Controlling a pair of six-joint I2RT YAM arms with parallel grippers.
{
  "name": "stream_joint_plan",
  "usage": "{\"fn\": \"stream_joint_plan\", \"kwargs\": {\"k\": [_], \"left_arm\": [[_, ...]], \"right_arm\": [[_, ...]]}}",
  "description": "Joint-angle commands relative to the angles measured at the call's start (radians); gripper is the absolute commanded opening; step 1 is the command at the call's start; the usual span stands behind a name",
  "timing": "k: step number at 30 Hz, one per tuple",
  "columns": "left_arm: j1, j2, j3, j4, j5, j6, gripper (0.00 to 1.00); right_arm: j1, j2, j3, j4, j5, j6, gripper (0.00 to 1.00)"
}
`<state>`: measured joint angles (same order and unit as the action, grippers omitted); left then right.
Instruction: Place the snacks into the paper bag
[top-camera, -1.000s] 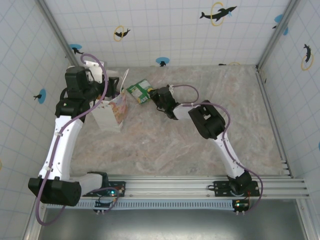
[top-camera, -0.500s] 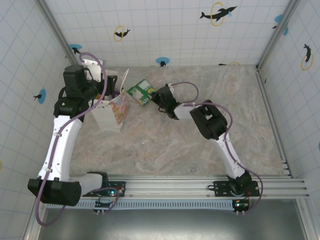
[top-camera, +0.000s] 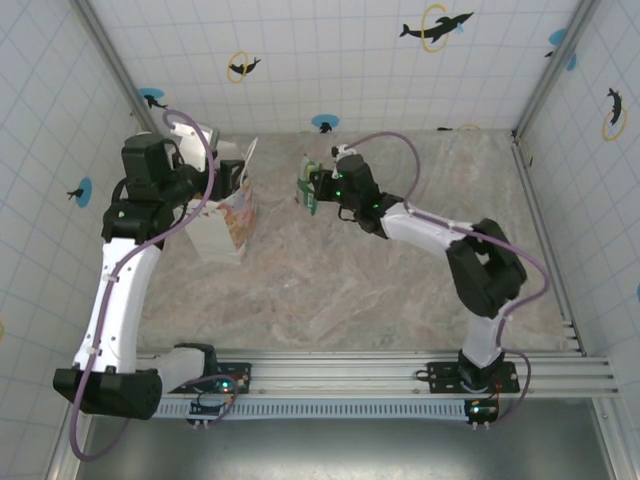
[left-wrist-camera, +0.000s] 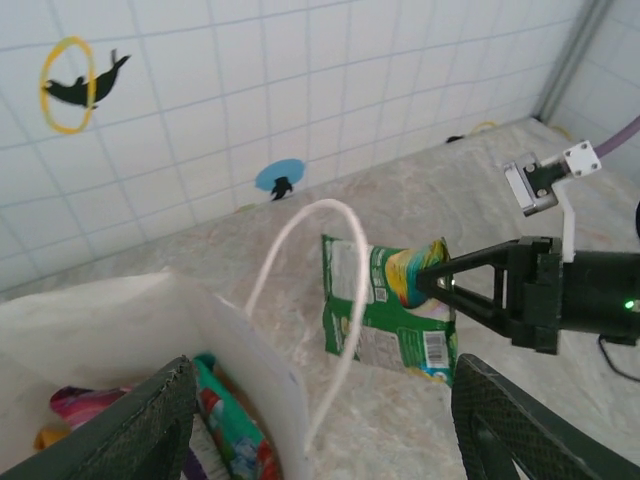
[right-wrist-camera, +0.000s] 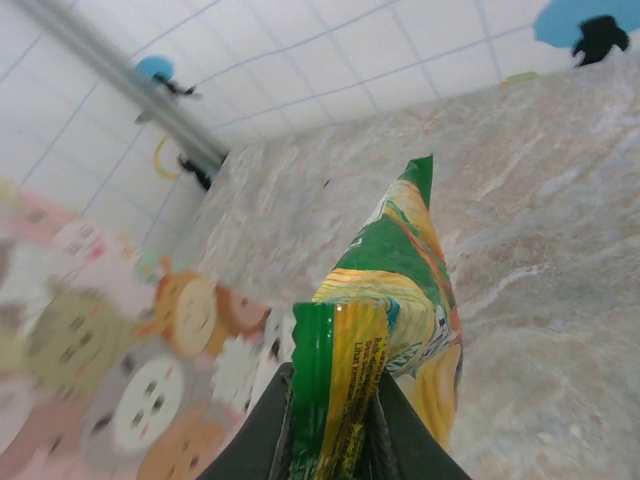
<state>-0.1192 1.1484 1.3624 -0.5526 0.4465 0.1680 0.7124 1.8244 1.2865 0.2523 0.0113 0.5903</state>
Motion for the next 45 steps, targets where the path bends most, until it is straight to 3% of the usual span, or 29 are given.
{"fn": "stream_joint_plan", "kwargs": {"k": [1, 8, 14, 26, 38, 45], "left_arm": [[-0.01, -0.034, -0.027, -0.009, 0.131, 0.062, 0.69], [-0.028, -0.055, -0.081, -0.018, 0.285, 0.158, 0.72], [-0.082, -0.053, -0.106, -0.099, 0.367, 0.295, 0.73], [-0.343, 0.028, -0.147, -0.246, 0.266, 0.467, 0.75], [-0.446, 0.11, -0.164, -0.241, 0.167, 0.465, 0.74], [-0.48, 0.133, -0.161, -0.252, 0.182, 0.474, 0.61]], "right_arm": [[-0.003, -0.119, -0.057, -0.111, -0.16, -0.212, 0.0], [-0.003, -0.306, -0.102, -0.412, -0.342, -0.516, 0.0], [-0.002, -0.466, -0.191, -0.475, -0.478, -0.728, 0.0], [0.025, -0.617, -0.243, -0.513, -0.574, -0.849, 0.0], [0.04, -0.645, -0.254, -0.462, -0.667, -0.861, 0.0], [0.038, -0.646, -0.261, -0.441, -0.686, -0.863, 0.0]]}}
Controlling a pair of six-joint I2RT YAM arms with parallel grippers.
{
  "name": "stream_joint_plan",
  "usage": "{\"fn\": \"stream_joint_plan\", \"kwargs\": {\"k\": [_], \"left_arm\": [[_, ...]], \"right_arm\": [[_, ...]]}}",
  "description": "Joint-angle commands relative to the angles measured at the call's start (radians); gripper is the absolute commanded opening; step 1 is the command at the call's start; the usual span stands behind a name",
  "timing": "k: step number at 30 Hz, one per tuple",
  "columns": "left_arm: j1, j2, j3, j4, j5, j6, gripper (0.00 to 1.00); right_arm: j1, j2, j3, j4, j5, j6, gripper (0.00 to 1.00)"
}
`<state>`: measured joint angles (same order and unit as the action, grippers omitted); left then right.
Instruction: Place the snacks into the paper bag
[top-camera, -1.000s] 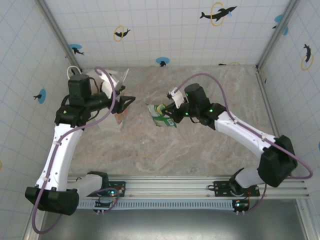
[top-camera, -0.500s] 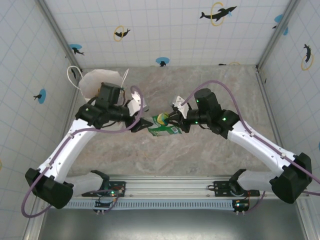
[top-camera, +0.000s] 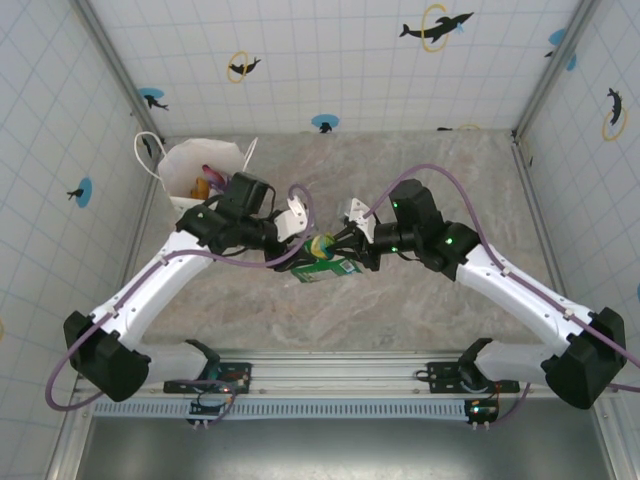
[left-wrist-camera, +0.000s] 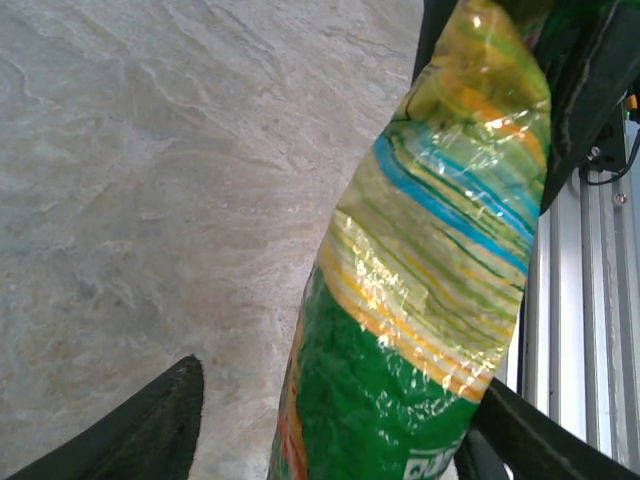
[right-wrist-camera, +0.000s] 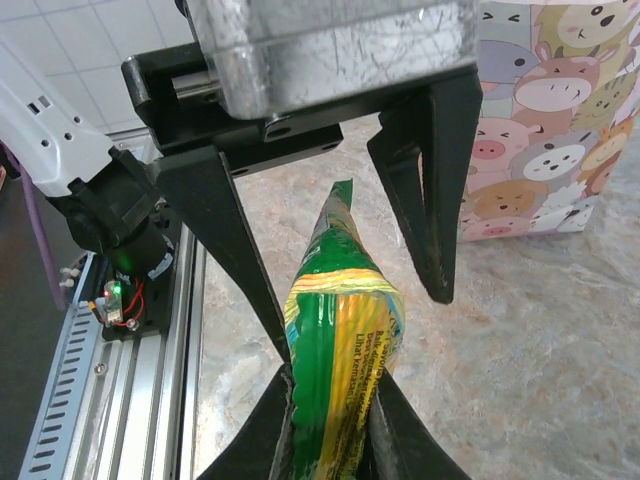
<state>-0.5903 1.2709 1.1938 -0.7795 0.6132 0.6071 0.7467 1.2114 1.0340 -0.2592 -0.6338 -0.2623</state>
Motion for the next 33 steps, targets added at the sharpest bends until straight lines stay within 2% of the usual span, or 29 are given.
{"fn": "stream_joint_plan", "kwargs": {"k": [1, 5, 9, 12, 15, 18, 20, 22, 28, 32, 33], "left_arm": [[-0.011, 0.013, 0.009, -0.028, 0.022, 0.038, 0.58], [-0.016, 0.014, 0.008, -0.036, 0.029, 0.053, 0.46], [-0.016, 0.014, 0.025, -0.039, 0.017, 0.044, 0.28], [-0.016, -0.005, 0.034, -0.016, 0.018, 0.017, 0.21], [-0.016, -0.019, 0.054, 0.006, -0.022, -0.036, 0.15], [-0.017, -0.01, 0.112, 0.025, -0.14, -0.153, 0.1], [-0.015, 0.013, 0.179, 0.007, -0.213, -0.215, 0.08], [-0.013, 0.042, 0.259, -0.02, -0.26, -0.264, 0.04], [0.053, 0.136, 0.546, -0.078, -0.319, -0.459, 0.04], [0.153, 0.153, 0.65, -0.004, -0.303, -0.613, 0.06], [0.212, 0.151, 0.663, 0.024, -0.291, -0.655, 0.07]], "right_arm": [[0.003, -0.034, -0.009, 0.073, -0.041, -0.011, 0.0], [-0.006, -0.043, -0.022, 0.085, -0.036, -0.014, 0.0], [-0.021, -0.073, -0.071, 0.149, -0.014, 0.003, 0.0], [-0.026, -0.11, -0.12, 0.222, 0.012, 0.034, 0.0], [-0.027, -0.161, -0.171, 0.286, 0.085, 0.074, 0.19], [-0.029, -0.226, -0.236, 0.379, 0.233, 0.173, 0.33], [-0.037, -0.268, -0.282, 0.421, 0.351, 0.24, 0.38], [-0.046, -0.308, -0.331, 0.467, 0.41, 0.302, 0.41], [-0.054, -0.356, -0.425, 0.514, 0.446, 0.408, 0.42], [-0.051, -0.35, -0.462, 0.533, 0.432, 0.456, 0.42], [-0.05, -0.346, -0.469, 0.536, 0.431, 0.461, 0.42]]}}
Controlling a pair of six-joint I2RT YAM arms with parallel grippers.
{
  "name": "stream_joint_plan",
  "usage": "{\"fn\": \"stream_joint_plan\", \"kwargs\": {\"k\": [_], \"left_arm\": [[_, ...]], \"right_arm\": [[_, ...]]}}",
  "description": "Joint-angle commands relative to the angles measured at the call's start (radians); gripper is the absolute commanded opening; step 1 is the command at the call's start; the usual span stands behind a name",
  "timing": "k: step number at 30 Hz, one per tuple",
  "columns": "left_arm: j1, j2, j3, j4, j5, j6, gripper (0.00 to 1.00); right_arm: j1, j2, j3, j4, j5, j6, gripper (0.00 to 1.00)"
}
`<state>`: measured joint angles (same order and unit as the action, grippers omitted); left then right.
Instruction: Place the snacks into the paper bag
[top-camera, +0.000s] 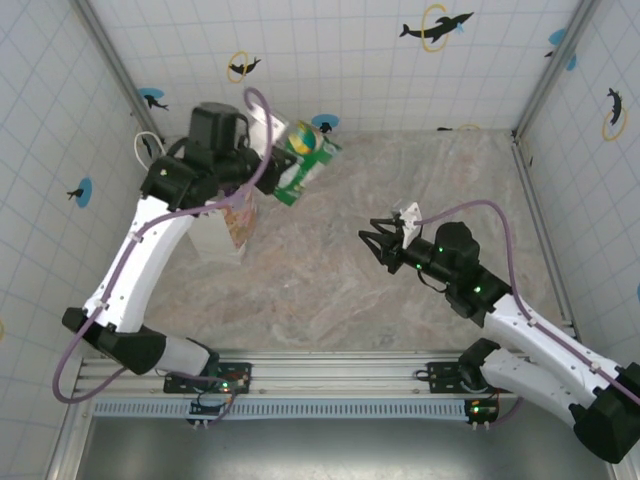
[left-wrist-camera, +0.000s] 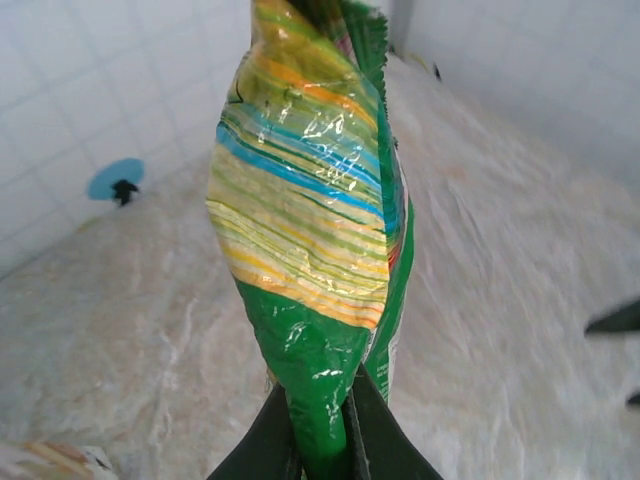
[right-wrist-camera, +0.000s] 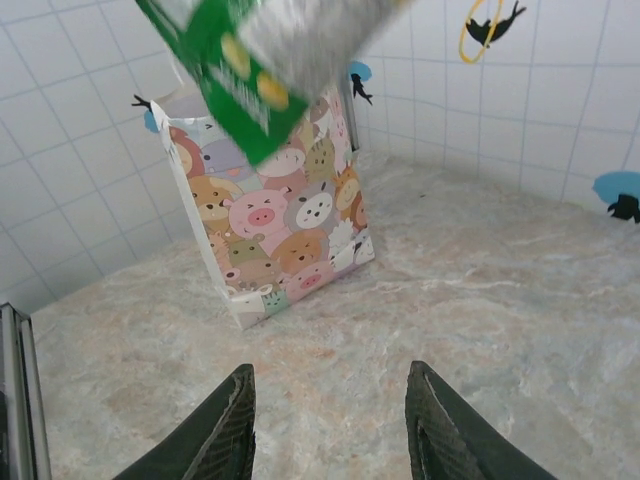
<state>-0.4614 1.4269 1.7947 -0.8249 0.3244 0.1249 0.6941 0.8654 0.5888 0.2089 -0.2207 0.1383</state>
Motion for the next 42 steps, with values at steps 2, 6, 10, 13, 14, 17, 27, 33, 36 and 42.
{"fn": "stream_joint_plan", "kwargs": {"k": [2, 6, 10, 13, 14, 17, 27, 33, 36, 42], "left_arm": [[0.16, -0.012, 0.07, 0.122, 0.013, -0.241, 0.06], [0.292, -0.048, 0.027, 0.253, -0.005, -0.358, 0.06], [0.39, -0.069, -0.017, 0.33, 0.01, -0.451, 0.05], [0.447, -0.062, -0.019, 0.314, 0.01, -0.47, 0.05], [0.464, -0.063, -0.029, 0.32, 0.02, -0.477, 0.05], [0.511, -0.085, -0.093, 0.398, 0.102, -0.518, 0.05], [0.727, 0.04, 0.055, 0.522, 0.359, -0.666, 0.05], [0.738, 0.094, 0.064, 0.34, 0.411, -0.584, 0.05], [0.737, 0.07, -0.002, 0.26, 0.425, -0.513, 0.04], [0.737, 0.038, -0.093, 0.121, 0.392, -0.403, 0.04]], "right_arm": [[0.007, 0.004, -0.031, 0.072, 0.018, 0.065, 0.41], [0.012, 0.018, -0.042, 0.087, 0.017, 0.075, 0.41], [0.022, 0.03, -0.05, 0.087, 0.013, 0.084, 0.4], [0.03, 0.03, -0.066, 0.093, 0.017, 0.092, 0.4], [0.031, 0.029, -0.073, 0.098, 0.02, 0.098, 0.4], [0.034, 0.03, -0.094, 0.119, 0.025, 0.108, 0.4], [0.037, 0.069, -0.072, 0.103, 0.017, 0.09, 0.4], [0.038, 0.077, -0.067, 0.093, 0.02, 0.089, 0.4], [0.039, 0.082, -0.067, 0.089, 0.021, 0.09, 0.4], [0.039, 0.12, -0.045, 0.083, 0.002, 0.088, 0.4]]}}
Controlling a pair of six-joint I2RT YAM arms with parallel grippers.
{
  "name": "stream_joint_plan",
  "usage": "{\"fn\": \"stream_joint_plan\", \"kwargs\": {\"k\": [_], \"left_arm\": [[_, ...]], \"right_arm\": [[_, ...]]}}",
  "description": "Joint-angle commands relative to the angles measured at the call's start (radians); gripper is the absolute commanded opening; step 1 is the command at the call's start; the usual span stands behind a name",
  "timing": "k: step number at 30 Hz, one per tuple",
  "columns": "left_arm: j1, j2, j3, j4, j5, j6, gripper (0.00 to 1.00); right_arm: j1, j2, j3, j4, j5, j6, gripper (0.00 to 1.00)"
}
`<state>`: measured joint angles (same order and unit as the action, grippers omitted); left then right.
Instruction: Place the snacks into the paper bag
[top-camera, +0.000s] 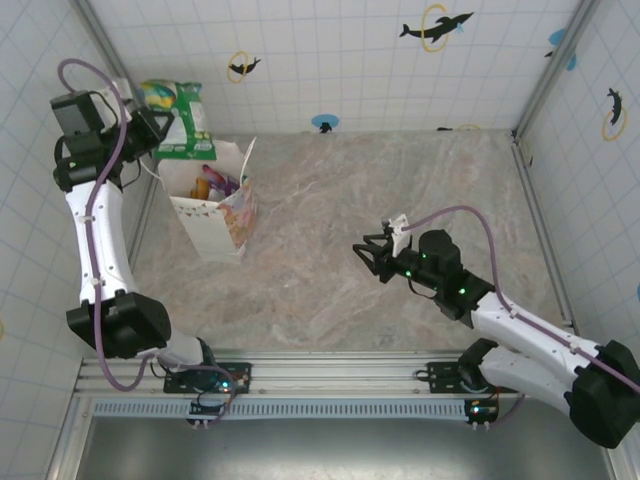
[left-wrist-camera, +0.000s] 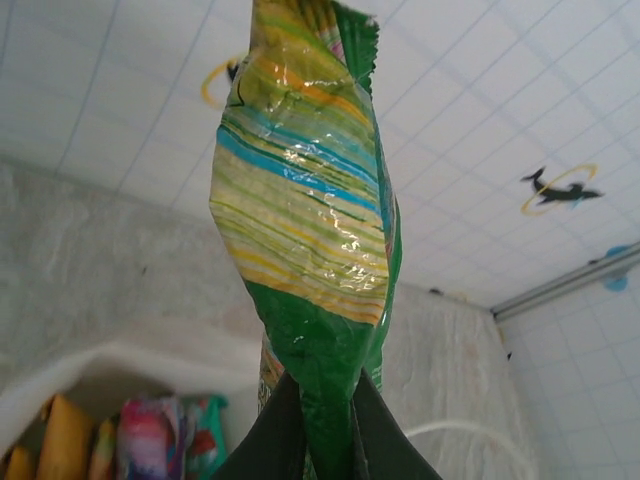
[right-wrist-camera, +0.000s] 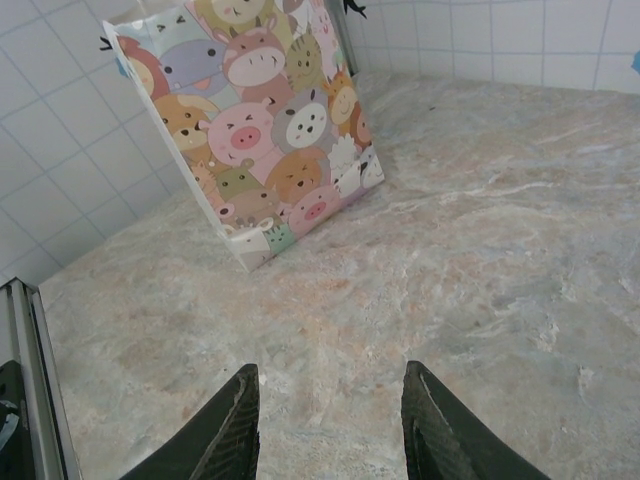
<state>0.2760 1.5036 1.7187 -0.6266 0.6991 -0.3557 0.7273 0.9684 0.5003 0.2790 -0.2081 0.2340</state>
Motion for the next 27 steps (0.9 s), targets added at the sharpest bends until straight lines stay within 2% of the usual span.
{"fn": "stream_joint_plan", "kwargs": {"k": [1, 6, 12, 19, 27], "left_arm": [[0.0, -0.037, -0.026, -0.098, 0.007, 0.118, 0.04], [0.0, -0.024, -0.041, -0.175, -0.016, 0.193, 0.04], [-0.013, -0.023, -0.091, -0.235, 0.013, 0.249, 0.04], [-0.051, -0.055, -0.138, -0.263, 0.024, 0.265, 0.03], [-0.065, -0.047, -0.145, -0.295, -0.059, 0.268, 0.05]], "right_arm": [[0.006, 0.025, 0.049, 0.012, -0.017, -0.006, 0.4], [0.014, 0.059, 0.064, 0.018, -0.033, 0.002, 0.4], [0.02, 0.093, 0.081, 0.028, -0.046, 0.007, 0.4], [0.026, 0.1, 0.095, 0.025, -0.045, 0.003, 0.39], [0.031, 0.1, 0.087, 0.025, -0.044, 0.01, 0.39]]}}
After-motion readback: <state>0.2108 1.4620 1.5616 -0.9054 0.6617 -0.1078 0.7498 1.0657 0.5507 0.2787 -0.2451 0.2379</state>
